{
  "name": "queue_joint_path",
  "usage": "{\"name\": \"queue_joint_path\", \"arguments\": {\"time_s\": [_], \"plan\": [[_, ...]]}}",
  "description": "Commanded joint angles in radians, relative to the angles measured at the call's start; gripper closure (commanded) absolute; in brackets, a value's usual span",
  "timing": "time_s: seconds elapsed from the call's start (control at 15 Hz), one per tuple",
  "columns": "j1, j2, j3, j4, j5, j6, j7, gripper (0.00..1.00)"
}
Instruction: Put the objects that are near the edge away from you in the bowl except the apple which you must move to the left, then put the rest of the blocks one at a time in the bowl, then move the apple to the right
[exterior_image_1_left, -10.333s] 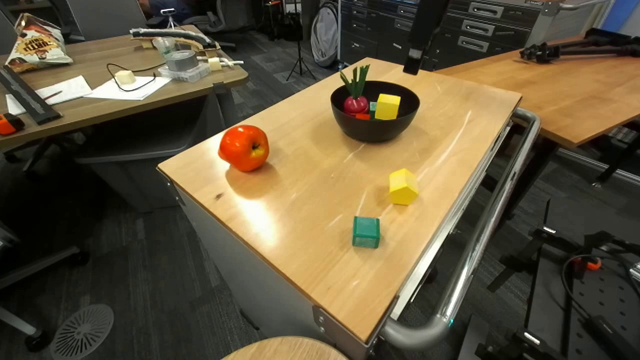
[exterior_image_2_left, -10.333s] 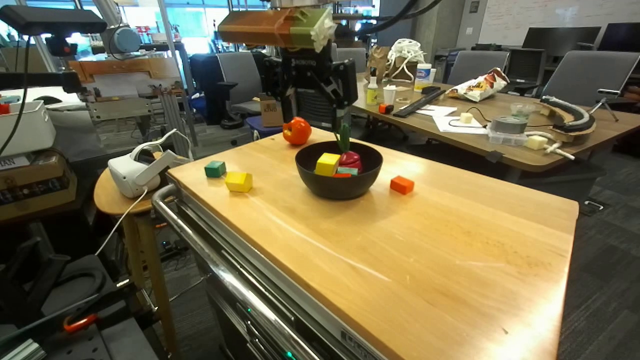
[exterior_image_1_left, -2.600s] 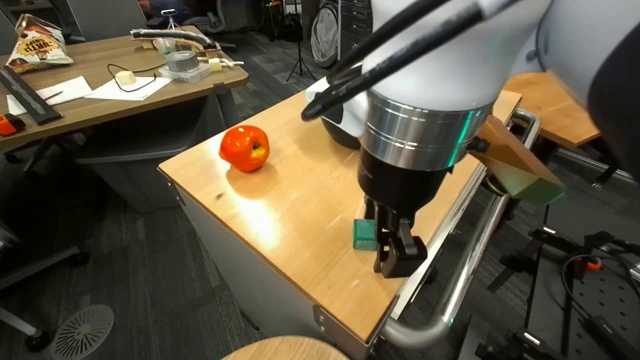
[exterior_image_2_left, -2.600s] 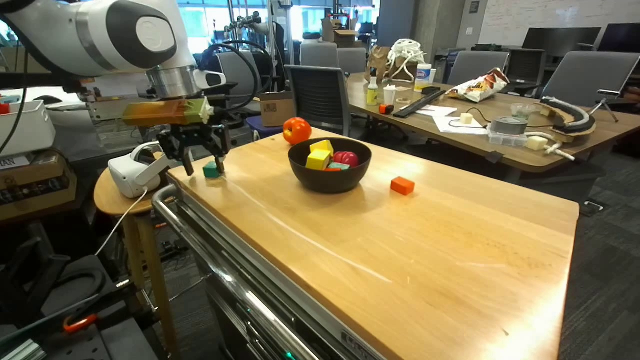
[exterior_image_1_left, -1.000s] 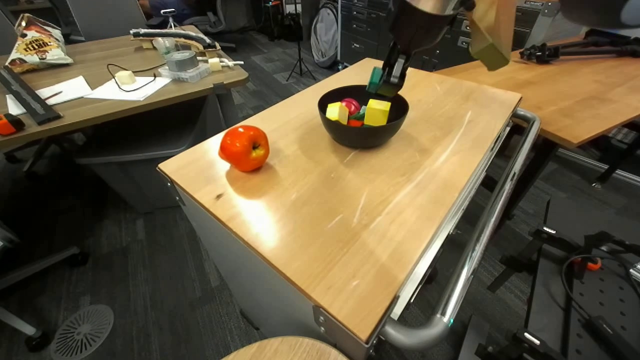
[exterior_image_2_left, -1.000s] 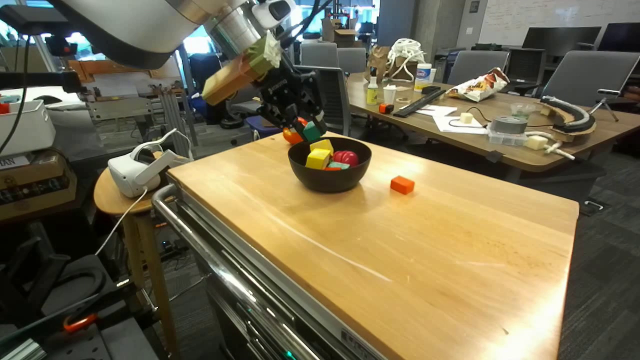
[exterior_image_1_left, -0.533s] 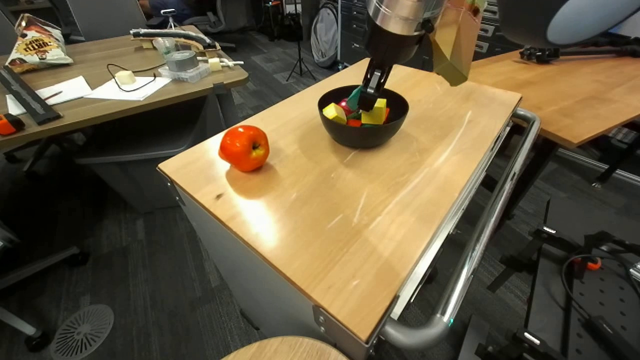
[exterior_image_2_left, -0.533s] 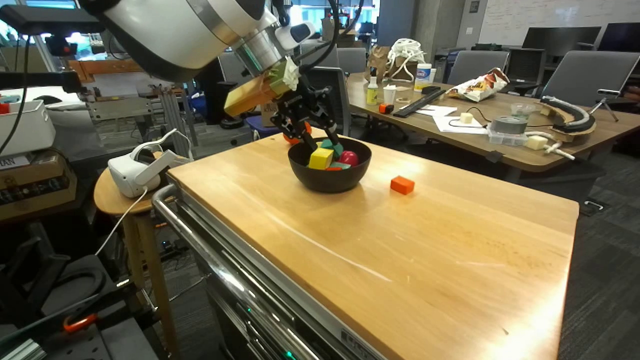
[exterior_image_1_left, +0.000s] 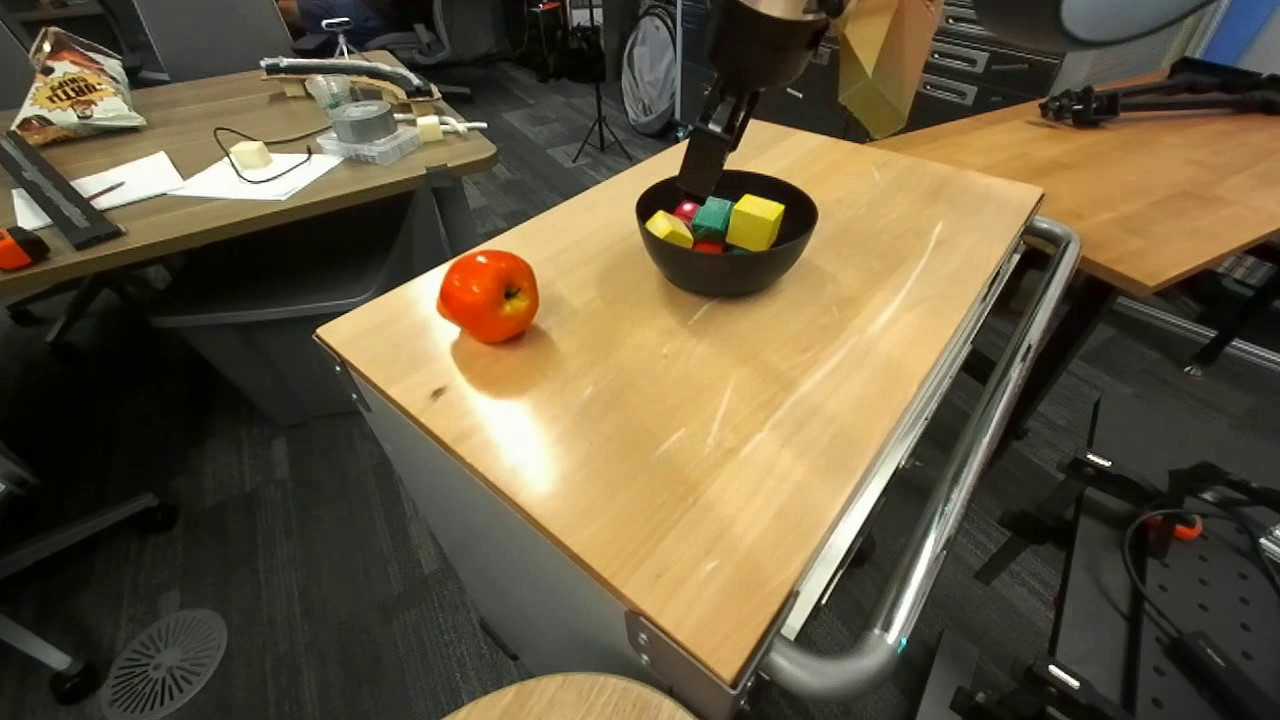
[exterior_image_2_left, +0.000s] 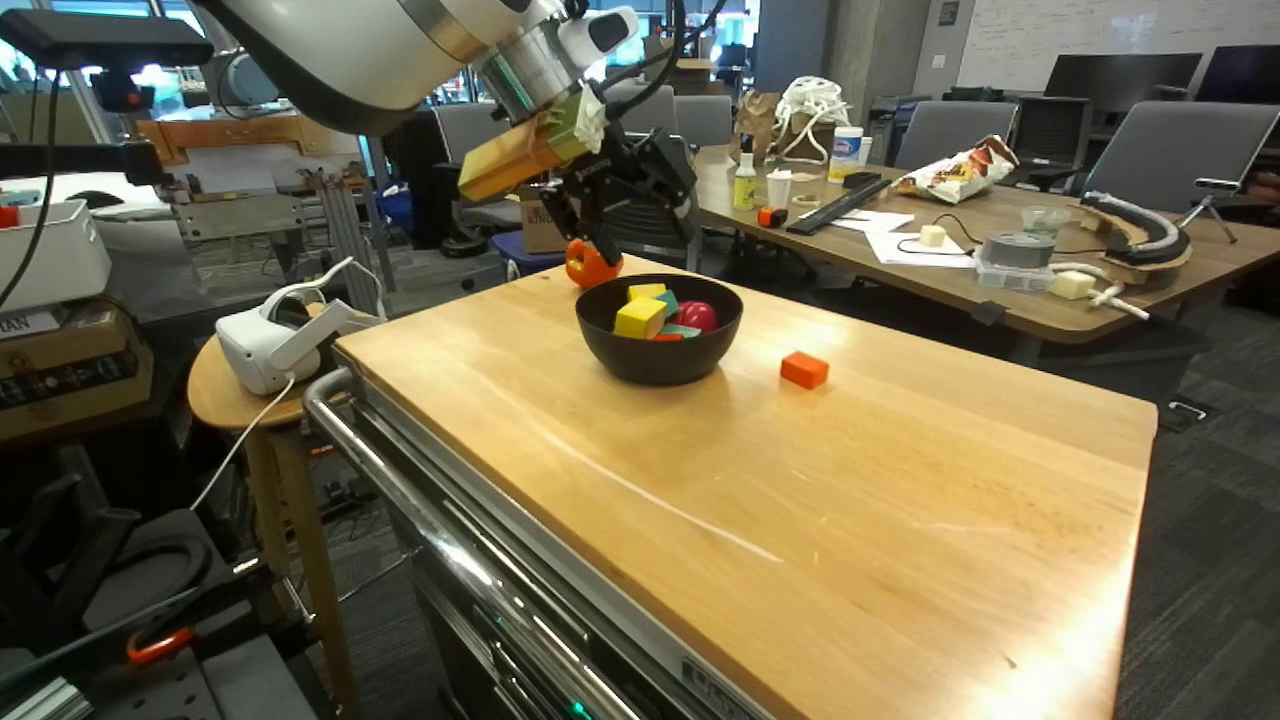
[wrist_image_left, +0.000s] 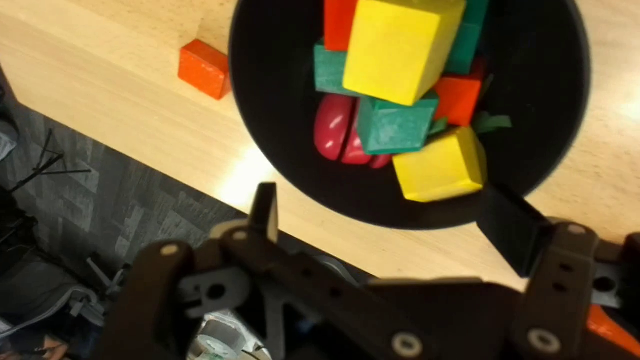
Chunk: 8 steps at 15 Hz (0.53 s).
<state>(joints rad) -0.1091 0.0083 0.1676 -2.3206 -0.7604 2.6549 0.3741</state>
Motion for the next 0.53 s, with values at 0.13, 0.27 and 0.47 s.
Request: {"name": "queue_joint_path", "arguments": {"time_s": [0.13, 0.27, 0.47], "plan": [[0.106, -0.002, -0.043, -0.013, 0.168, 0.0, -0.136, 0.0], [0.12, -0.001, -0.04, -0.019, 0.172, 0.0, -0.136, 0.0], [0.115, 0.007, -0.065, 0.07, 0.144, -0.047, -0.075, 0.0]]}}
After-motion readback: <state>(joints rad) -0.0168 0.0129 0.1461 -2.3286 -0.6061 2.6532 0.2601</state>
